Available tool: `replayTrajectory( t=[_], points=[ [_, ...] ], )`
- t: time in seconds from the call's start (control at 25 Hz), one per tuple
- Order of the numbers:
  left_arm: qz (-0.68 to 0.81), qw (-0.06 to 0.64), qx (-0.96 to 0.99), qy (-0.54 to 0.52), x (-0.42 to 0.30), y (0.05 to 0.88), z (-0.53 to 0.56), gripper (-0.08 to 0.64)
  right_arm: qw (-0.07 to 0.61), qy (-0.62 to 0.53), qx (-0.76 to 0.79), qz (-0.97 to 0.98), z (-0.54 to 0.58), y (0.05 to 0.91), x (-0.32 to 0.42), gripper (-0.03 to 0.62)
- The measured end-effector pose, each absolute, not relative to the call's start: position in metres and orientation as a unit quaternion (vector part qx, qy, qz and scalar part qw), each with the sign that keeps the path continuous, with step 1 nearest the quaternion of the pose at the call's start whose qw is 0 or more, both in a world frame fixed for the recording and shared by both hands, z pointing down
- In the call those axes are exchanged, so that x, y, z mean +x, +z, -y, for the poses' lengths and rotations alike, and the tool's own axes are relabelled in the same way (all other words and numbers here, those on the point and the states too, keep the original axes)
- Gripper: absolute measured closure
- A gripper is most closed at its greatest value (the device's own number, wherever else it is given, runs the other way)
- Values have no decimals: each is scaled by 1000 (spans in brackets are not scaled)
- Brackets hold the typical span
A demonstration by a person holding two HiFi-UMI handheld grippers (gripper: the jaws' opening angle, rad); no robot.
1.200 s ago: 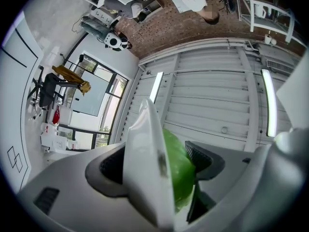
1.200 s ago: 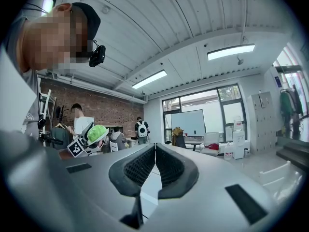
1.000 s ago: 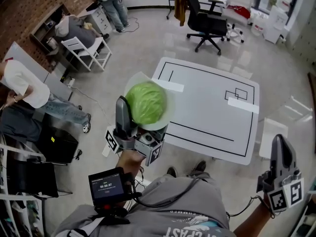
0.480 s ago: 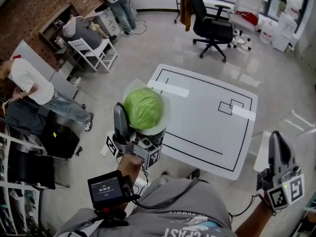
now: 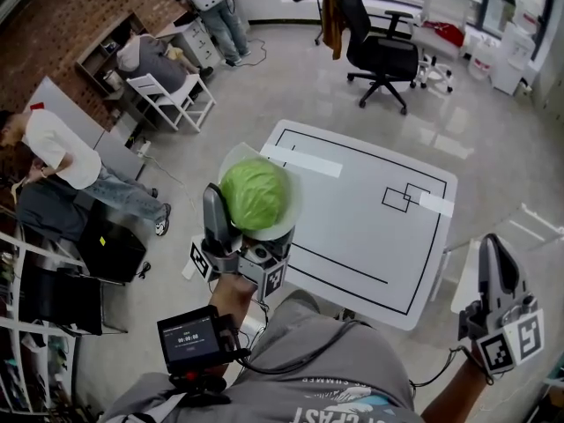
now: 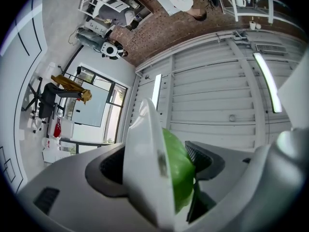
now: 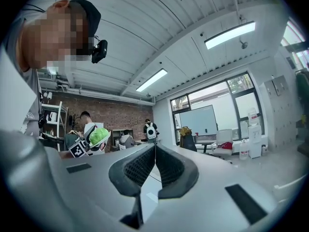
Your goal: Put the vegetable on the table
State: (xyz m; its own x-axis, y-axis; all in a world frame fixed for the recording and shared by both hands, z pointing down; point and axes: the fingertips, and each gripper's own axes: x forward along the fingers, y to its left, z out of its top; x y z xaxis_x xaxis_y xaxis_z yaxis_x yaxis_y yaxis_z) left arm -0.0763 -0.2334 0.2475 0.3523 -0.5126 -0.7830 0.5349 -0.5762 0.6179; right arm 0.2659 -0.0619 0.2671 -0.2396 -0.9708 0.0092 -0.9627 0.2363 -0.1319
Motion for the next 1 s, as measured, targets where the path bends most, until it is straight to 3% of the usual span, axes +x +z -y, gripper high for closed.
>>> replayTrajectory(
  t=[1.0],
  points=[
    [26, 544, 692, -474, -9, 341, 368, 192, 33, -104, -657, -746, 140, 305, 284, 586]
  ],
)
